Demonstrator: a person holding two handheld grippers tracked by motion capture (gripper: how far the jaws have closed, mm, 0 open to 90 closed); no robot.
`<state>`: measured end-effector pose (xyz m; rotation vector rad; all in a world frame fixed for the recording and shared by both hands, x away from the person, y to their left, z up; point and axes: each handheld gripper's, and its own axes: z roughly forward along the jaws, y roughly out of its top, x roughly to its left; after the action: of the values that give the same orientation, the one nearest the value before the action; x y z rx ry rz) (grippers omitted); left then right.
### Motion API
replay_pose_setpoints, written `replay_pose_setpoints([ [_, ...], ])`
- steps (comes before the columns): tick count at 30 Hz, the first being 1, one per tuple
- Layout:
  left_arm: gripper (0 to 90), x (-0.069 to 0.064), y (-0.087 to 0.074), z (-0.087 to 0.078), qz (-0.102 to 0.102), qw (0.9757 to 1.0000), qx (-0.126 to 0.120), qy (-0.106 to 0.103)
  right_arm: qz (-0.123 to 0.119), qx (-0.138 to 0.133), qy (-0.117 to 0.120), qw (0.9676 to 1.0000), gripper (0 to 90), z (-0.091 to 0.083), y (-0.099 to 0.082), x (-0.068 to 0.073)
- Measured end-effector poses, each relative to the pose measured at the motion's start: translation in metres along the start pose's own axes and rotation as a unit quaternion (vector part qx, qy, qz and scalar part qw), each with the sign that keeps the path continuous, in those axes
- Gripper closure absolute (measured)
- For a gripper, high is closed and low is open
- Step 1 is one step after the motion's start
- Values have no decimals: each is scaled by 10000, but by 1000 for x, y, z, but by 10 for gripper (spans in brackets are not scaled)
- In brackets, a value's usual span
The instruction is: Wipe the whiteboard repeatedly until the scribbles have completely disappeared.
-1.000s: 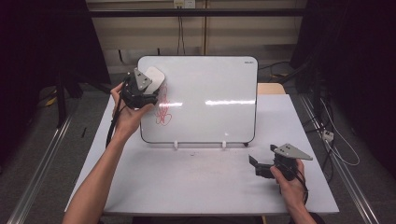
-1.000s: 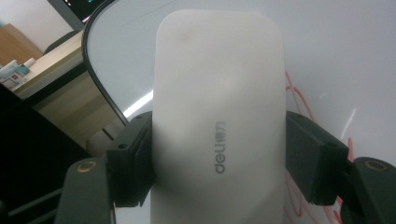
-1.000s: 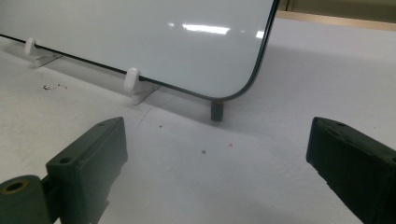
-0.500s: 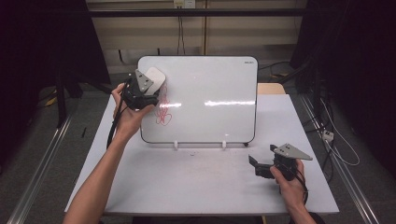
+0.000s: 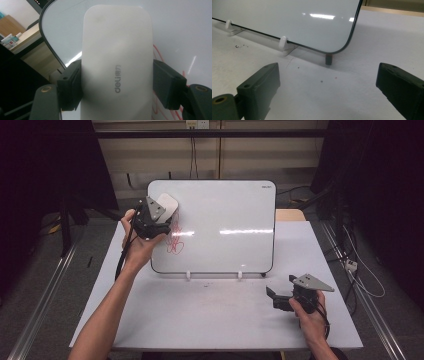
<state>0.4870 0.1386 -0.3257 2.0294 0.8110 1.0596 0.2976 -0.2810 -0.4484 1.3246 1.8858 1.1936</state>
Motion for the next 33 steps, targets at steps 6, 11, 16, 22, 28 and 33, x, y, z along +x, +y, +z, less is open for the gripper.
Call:
replay_pose_setpoints([
  [6, 312, -4, 0, 0, 34, 10000, 50, -36, 3, 15, -6, 10000, 54, 0, 0, 1],
  [11, 312, -6, -1, 0, 53, 10000, 36, -53, 2, 15, -3, 10000, 54, 0, 0, 1],
  [16, 312, -10, -3, -1, 108, 9999, 46, -96, 3, 14, -1, 10000, 54, 0, 0, 1],
  [22, 312, -21, -8, -1, 175, 9997, 1, -153, 3, 18, 2, 10000, 54, 0, 0, 1],
  [28, 312, -28, -10, -3, 259, 9995, 29, -156, 11, 22, 15, 10000, 54, 1, 0, 1],
  [33, 312, -33, -13, -4, 284, 9994, -7, -181, 3, 22, 11, 10000, 54, 1, 0, 1],
])
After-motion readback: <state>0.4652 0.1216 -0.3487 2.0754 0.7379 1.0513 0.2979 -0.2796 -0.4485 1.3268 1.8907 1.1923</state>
